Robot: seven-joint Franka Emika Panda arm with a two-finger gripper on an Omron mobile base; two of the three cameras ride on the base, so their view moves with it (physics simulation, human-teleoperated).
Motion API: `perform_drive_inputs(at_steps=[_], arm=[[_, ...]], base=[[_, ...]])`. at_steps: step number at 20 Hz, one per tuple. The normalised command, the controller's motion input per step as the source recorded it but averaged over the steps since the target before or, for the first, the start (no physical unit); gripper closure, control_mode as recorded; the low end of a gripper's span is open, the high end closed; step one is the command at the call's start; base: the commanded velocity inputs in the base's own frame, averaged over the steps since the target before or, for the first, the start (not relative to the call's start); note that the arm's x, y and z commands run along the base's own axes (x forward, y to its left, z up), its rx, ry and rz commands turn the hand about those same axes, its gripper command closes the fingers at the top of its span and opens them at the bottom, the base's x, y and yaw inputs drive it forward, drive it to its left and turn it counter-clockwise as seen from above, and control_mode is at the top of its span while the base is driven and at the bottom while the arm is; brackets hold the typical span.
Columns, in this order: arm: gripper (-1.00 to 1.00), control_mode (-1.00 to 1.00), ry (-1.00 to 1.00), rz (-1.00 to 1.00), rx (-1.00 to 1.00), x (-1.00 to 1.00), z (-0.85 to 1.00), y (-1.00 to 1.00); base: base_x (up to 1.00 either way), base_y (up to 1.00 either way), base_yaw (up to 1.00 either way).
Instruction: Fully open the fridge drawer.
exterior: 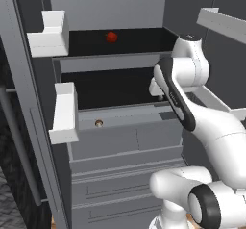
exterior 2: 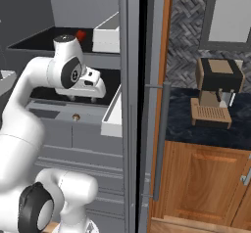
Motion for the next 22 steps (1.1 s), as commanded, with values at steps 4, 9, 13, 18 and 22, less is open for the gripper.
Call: perform_drive_inputs(at_steps=[4,9,13,18,22], arm=[[-1.00,-1.00,0.03,0.00,0.00,-0.16,-0.09,0.43],[-1.00,-1.00,0.03,0.00,0.00,0.00,0.00,0.66],[-1.00,-1.00,0.00,0.00,0.00,0.00,0.00,0.13],[-1.00,-1.00,0.00,0.00,0.00,0.00,0.00,-0.25],[-1.00,-1.00,0.00,0.00,0.00,0.00,0.00,-0.06]], base=[[0.00,0.00,0.00],[0.00,0.00,0.00],[0.00,0.00,0.00],[0.00,0.00,0.00],[0.00,0.00,0.00]])
